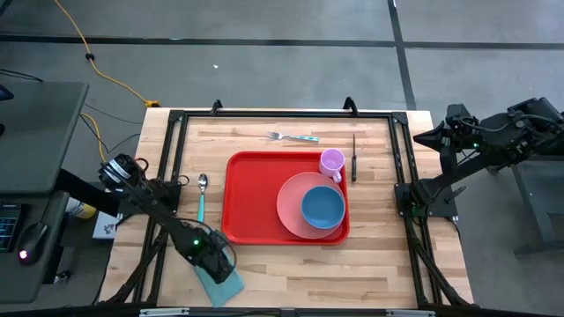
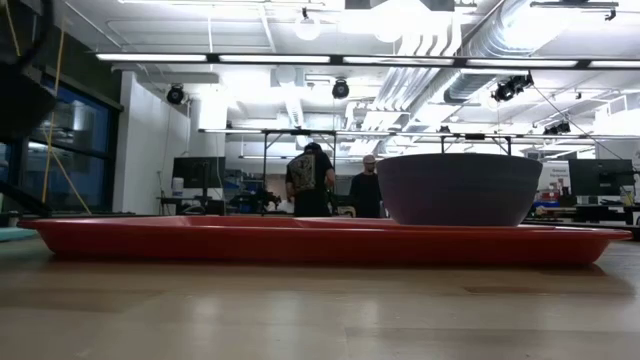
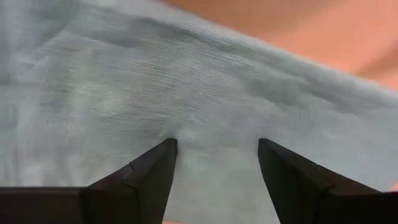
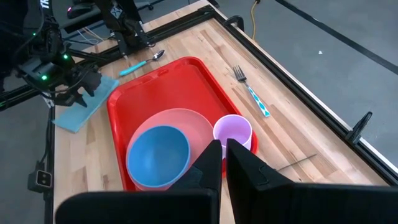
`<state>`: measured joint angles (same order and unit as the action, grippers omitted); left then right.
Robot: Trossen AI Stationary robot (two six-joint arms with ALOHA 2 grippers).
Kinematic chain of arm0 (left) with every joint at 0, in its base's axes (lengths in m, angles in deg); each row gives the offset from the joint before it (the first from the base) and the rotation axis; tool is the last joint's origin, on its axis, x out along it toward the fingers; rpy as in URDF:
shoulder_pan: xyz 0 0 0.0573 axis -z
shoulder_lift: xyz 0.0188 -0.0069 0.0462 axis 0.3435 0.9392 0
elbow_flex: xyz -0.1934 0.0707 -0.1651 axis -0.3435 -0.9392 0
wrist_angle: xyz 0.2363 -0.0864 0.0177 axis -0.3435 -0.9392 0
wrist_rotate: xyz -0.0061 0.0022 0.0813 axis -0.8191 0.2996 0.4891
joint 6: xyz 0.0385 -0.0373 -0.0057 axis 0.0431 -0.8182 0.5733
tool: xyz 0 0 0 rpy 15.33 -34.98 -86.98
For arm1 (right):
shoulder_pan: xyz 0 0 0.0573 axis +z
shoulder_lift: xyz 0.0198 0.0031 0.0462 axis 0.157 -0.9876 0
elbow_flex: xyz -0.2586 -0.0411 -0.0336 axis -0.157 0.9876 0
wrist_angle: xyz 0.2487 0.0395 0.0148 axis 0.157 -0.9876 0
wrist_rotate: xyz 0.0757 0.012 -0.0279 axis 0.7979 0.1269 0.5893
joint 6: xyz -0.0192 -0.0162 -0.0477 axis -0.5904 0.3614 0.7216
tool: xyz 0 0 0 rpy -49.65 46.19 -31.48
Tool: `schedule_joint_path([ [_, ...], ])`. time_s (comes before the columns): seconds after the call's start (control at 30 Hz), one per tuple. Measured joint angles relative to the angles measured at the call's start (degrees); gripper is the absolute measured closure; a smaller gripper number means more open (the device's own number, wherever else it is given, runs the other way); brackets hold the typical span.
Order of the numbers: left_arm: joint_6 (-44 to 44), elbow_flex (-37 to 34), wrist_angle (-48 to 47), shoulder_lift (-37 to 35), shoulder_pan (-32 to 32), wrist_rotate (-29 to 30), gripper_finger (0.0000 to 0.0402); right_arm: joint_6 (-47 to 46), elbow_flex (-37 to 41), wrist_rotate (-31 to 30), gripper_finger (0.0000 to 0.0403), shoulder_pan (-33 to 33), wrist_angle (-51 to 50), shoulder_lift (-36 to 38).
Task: Set up tray
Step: Put the blue napkin on the red tray to the left of the pink plate
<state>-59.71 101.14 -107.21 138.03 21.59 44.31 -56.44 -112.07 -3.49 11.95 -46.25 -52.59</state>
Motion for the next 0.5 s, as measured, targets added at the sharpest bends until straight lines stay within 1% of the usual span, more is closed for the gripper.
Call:
schedule_joint_path([
  [0.07, -0.5, 2.6, -4.9, -0.1, -0.6, 1.3, 0.0125, 0.1, 0.0, 0.0, 0.0402, 0.0, 0.0, 0.0],
  [0.17, -1.1, 7.3, -15.0, -0.2, -1.7, 0.6, 0.0113, 0.4, 0.0, 0.0, 0.0402, 0.0, 0.0, 0.0],
  [0.23, -1.1, 11.8, -19.1, -0.3, -1.9, 0.9, 0.0107, 1.0, 0.0, 0.0, 0.0402, 0.0, 0.0, 0.0],
  [0.37, -1.1, 20.6, -30.5, -1.0, -2.1, 1.6, 0.0103, 2.0, 0.0, 0.0, 0.0402, 0.0, 0.0, 0.0],
  [0.43, -1.4, 25.2, -35.1, -0.9, -2.1, 0.3, 0.0105, 2.5, 0.0, 0.2, 0.0402, 0.0, 0.0, 0.0],
  [0.5, -2.3, 28.6, -40.3, -1.0, -2.1, -3.1, 0.011, 2.7, 0.0, 0.8, 0.0402, 0.0, 0.0, 0.0],
])
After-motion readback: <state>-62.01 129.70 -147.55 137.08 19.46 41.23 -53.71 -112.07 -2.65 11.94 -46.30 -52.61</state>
